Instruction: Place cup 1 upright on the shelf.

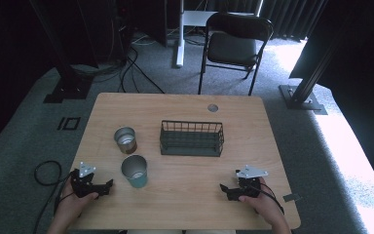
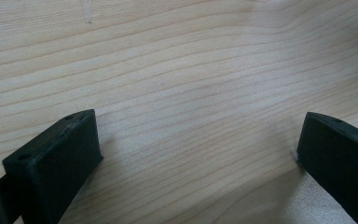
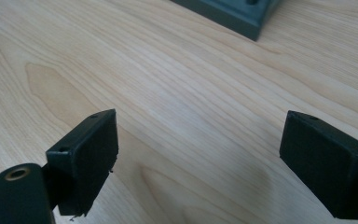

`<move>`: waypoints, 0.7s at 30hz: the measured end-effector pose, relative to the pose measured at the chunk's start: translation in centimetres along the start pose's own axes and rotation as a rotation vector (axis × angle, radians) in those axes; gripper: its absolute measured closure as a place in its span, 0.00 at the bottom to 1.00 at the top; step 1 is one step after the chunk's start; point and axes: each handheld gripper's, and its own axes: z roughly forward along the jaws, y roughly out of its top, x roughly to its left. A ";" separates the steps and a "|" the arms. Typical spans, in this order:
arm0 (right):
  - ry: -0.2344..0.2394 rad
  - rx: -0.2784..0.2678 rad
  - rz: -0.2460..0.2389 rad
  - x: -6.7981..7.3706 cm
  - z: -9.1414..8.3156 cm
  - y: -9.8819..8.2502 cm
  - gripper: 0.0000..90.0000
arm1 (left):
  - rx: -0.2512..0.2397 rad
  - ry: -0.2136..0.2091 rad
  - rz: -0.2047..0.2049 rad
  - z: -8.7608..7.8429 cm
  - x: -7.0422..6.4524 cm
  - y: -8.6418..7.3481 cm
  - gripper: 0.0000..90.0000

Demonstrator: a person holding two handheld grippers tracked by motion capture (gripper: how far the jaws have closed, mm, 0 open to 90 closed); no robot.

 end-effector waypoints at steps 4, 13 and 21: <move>0.013 0.002 -0.011 0.5 0.5 0.3 0.12 | 0.000 0.000 0.000 0.0 0.0 0.0 0.00; 0.055 0.004 -0.032 1.8 1.4 1.5 0.12 | 0.000 0.000 0.000 0.0 0.0 0.0 0.00; 0.096 -0.006 -0.071 3.4 2.6 3.0 0.12 | 0.000 0.000 0.000 0.0 0.0 0.0 0.00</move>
